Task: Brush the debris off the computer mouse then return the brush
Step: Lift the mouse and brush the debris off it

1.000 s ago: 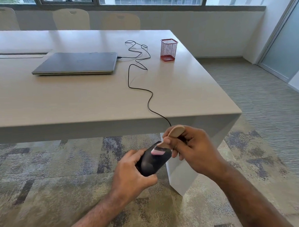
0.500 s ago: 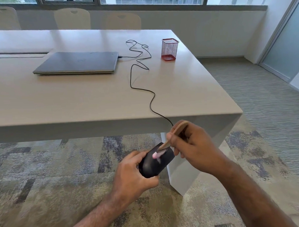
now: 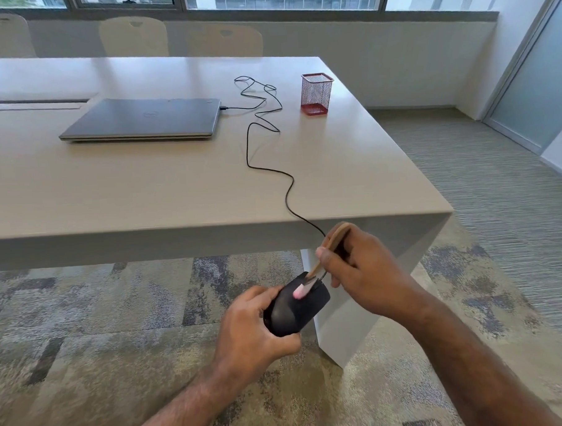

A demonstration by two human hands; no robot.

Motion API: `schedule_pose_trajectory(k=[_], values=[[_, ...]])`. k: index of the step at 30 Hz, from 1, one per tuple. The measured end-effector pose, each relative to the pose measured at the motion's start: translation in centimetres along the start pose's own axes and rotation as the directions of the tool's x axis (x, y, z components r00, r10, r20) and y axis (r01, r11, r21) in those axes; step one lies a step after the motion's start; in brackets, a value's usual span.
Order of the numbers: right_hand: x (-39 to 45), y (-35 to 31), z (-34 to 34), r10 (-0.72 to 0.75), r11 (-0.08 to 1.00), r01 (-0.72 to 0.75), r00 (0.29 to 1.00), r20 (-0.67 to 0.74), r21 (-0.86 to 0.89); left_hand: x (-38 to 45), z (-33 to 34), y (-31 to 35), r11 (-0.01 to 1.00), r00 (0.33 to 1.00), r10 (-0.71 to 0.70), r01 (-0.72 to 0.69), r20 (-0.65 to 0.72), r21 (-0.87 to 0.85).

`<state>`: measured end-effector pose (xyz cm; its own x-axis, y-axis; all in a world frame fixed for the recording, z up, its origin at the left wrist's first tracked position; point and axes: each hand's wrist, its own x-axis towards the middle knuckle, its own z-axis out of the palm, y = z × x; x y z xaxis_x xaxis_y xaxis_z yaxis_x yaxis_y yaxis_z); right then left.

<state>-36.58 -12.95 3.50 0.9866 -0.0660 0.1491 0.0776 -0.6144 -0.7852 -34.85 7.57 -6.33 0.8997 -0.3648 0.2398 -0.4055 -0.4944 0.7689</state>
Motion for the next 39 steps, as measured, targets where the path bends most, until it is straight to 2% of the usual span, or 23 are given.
schedule_pose_trajectory(k=[5, 7, 9, 11, 12, 14, 17, 19, 21, 23, 25, 27, 30, 35, 37, 39], values=[[0.8, 1.9, -1.1, 0.064, 0.994, -0.073, 0.992, -0.113, -0.085, -0.5, 0.1, 0.0, 1.000, 1.000, 0.003, -0.003, -0.004, -0.006], [0.8, 2.0, -1.3, 0.059, 0.996, -0.070, 0.986, -0.158, -0.062, -0.6, 0.2, 0.0, 1.000, 1.000, 0.004, -0.004, -0.013, -0.006], [0.8, 1.5, -1.1, 0.078, 0.996, -0.071, 0.986, -0.150, 0.053, -0.5, 0.3, 0.1, 1.000, 1.000, -0.004, 0.004, -0.008, -0.006], [0.8, 1.0, -0.2, 0.101, 0.973, -0.085, 0.993, -0.063, 0.215, -0.3, 0.4, 0.1, 1.000, 1.000, -0.009, 0.009, 0.006, -0.004], [0.9, 0.9, 0.3, 0.100, 0.966, -0.092, 0.995, -0.019, 0.243, -0.3, 0.4, 0.1, 1.000, 1.000, -0.007, 0.007, 0.008, 0.000], [0.9, 1.0, 0.7, 0.098, 0.979, -0.098, 0.995, 0.007, 0.181, -0.2, 0.4, 0.2, 1.000, 1.000, -0.002, 0.002, 0.011, 0.002], [1.1, 1.7, 0.2, 0.093, 0.995, -0.095, 0.992, -0.087, -0.014, -0.4, 0.4, 0.3, 1.000, 1.000, 0.007, -0.007, 0.016, -0.004], [1.0, 1.9, 0.0, 0.107, 0.993, -0.114, 0.983, -0.151, -0.036, -0.4, 0.4, 0.4, 1.000, 1.000, 0.017, -0.017, 0.012, -0.015], [0.9, 1.6, 0.0, 0.126, 0.991, -0.116, 0.975, -0.183, 0.064, -0.3, 0.3, 0.5, 0.999, 1.000, 0.024, -0.024, -0.008, -0.027], [0.9, 1.0, 0.0, 0.169, 0.963, -0.121, 0.967, -0.191, 0.241, -0.2, 0.3, 0.5, 0.999, 0.999, 0.028, -0.029, -0.018, -0.027], [0.9, 0.5, 0.2, 0.225, 0.882, -0.140, 0.964, -0.140, 0.450, -0.2, 0.4, 0.4, 0.999, 1.000, 0.025, -0.025, -0.011, -0.019], [0.8, 0.4, 0.6, 0.254, 0.835, -0.194, 0.966, -0.049, 0.515, -0.2, 0.5, 0.3, 1.000, 1.000, 0.023, -0.024, -0.017, -0.009], [0.6, 0.9, 1.1, 0.280, 0.881, -0.256, 0.960, -0.003, 0.397, -0.1, 0.6, 0.3, 1.000, 1.000, 0.024, -0.024, -0.019, 0.005], [1.0, 2.0, -0.5, 0.232, 0.973, -0.230, 0.958, -0.171, 0.033, -0.7, 0.9, 0.3, 1.000, 1.000, 0.023, -0.023, -0.006, -0.017], [1.0, 2.1, -0.8, 0.205, 0.978, -0.211, 0.960, -0.192, -0.007, -0.7, 1.0, 0.3, 1.000, 1.000, 0.009, -0.009, -0.001, -0.030], [1.0, 1.5, -0.8, 0.176, 0.984, -0.168, 0.965, -0.194, 0.054, -0.6, 0.9, 0.3, 0.999, 1.000, 0.003, -0.003, 0.002, -0.039]])
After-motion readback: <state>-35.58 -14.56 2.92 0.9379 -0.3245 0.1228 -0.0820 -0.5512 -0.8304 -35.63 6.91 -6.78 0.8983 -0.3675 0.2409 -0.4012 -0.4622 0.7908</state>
